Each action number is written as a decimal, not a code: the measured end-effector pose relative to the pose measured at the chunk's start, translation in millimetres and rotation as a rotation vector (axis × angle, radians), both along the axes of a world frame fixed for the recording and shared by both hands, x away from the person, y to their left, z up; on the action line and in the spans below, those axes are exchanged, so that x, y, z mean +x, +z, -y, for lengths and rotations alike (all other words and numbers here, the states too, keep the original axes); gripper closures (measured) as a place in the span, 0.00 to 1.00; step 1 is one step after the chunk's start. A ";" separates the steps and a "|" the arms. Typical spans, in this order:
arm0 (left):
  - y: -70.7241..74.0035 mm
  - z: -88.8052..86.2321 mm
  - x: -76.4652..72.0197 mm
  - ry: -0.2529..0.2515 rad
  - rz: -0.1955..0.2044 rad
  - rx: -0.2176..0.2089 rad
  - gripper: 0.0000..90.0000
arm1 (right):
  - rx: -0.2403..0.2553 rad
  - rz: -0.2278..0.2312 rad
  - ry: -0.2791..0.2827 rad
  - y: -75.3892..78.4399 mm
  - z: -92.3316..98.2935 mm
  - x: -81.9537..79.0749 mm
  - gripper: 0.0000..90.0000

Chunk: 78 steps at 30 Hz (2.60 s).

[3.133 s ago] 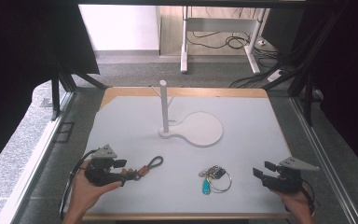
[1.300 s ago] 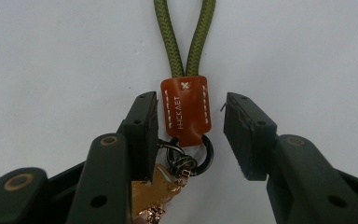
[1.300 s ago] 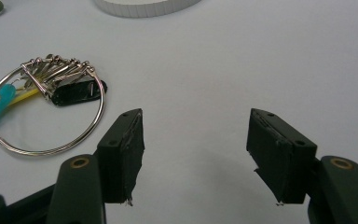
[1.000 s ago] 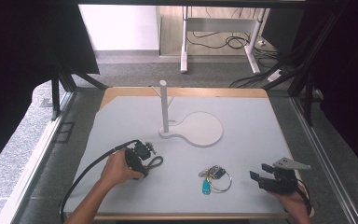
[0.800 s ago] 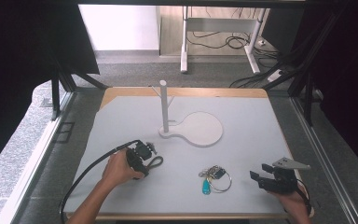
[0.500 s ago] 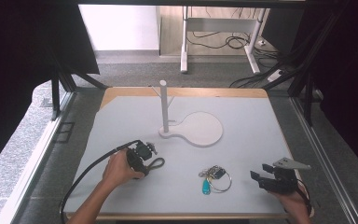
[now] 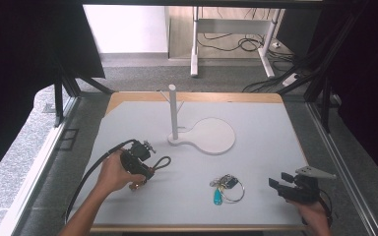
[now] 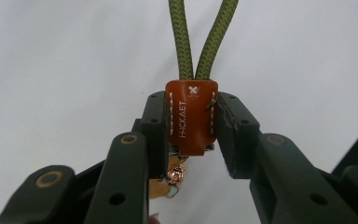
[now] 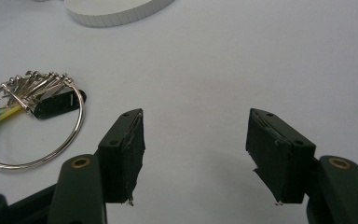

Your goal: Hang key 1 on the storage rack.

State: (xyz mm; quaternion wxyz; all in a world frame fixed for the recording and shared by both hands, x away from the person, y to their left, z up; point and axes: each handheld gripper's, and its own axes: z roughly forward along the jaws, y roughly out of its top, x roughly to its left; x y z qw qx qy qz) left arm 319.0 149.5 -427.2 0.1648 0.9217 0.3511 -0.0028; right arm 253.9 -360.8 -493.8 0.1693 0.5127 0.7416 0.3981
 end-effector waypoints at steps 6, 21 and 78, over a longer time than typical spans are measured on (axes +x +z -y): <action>21.5 -11.0 1.6 0.028 0.029 -0.062 0.74 | -0.001 -0.004 0.003 -0.6 -1.5 0.0 0.42; 53.9 -24.4 6.8 0.071 0.076 -0.143 0.74 | -0.011 -0.016 0.003 -3.0 -3.2 1.1 0.42; 104.4 -27.2 71.1 0.156 0.107 -0.163 0.74 | -0.048 -0.006 0.095 -5.7 -19.3 1.7 0.41</action>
